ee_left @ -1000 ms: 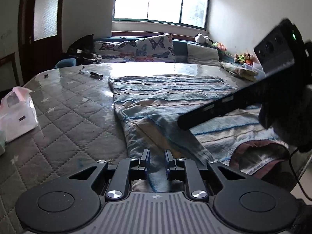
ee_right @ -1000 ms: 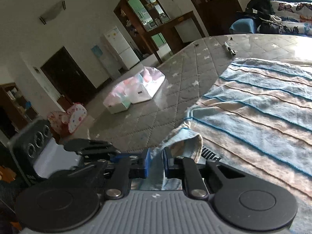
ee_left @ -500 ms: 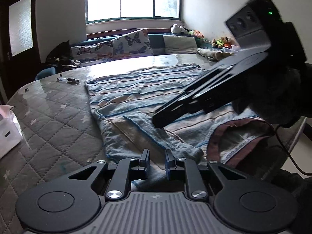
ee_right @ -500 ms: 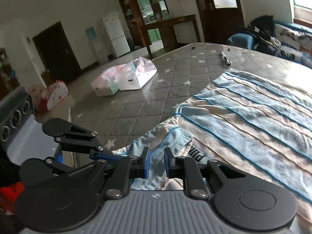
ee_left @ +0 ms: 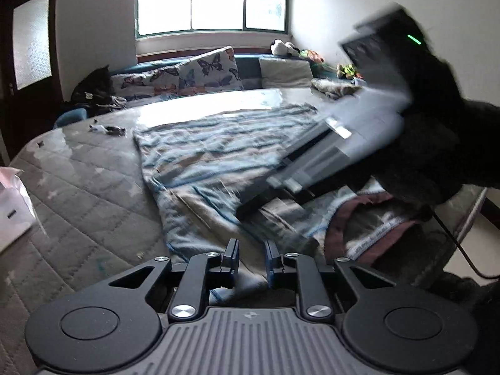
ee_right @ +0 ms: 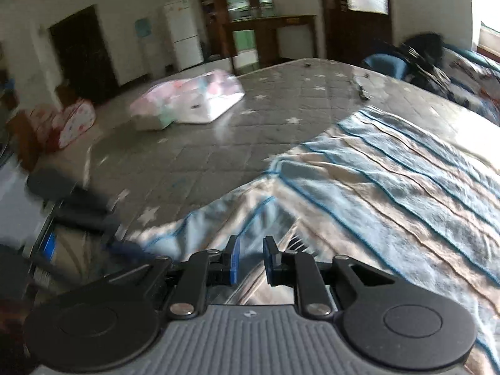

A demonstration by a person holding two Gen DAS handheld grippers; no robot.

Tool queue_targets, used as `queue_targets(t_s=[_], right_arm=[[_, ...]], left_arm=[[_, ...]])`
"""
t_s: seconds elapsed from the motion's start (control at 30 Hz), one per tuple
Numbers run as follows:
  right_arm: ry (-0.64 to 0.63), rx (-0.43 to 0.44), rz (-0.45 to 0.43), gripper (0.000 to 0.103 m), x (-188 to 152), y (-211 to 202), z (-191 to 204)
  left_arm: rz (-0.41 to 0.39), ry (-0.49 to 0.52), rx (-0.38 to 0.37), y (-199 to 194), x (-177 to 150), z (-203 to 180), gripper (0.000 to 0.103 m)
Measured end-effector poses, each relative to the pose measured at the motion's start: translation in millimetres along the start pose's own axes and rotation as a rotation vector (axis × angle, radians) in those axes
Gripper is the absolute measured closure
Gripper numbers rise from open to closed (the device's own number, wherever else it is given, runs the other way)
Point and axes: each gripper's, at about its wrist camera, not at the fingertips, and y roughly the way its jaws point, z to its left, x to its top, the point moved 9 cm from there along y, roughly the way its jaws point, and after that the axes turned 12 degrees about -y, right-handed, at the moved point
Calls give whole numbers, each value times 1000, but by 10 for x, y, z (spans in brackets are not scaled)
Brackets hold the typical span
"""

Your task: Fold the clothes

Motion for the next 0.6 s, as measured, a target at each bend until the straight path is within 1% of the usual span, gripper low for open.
queue_targets(t_s=[0.07,0.13,0.2,0.37,0.4,0.5,0.53,0.6], right_arm=[[-39,9,17,85,-68,-50,106],[-74,14,31,84,-138,-100,193],[-104,13,43,84,-207,-151,257],[-55,-24,20,83,-314,-409,176],[-45,-32,15,82,-335,-461,158],[-14,-54,0,76,-399,-618,106],[5,-73,-8,74,-434,-694,57],[46,-119,-21,73,-527,-864,-58]], left_arm=[[-7,-6,10,16,37,13,83],[-14,-13,19,33,73,26,79],[-20,-19,29,49,110,40,79],[-36,-36,52,94,198,71,79],[-28,-44,47,138,197,67,79],[0,-54,34,260,174,52,79],[9,-54,34,287,158,40,78],[12,-51,33,293,149,30,76]])
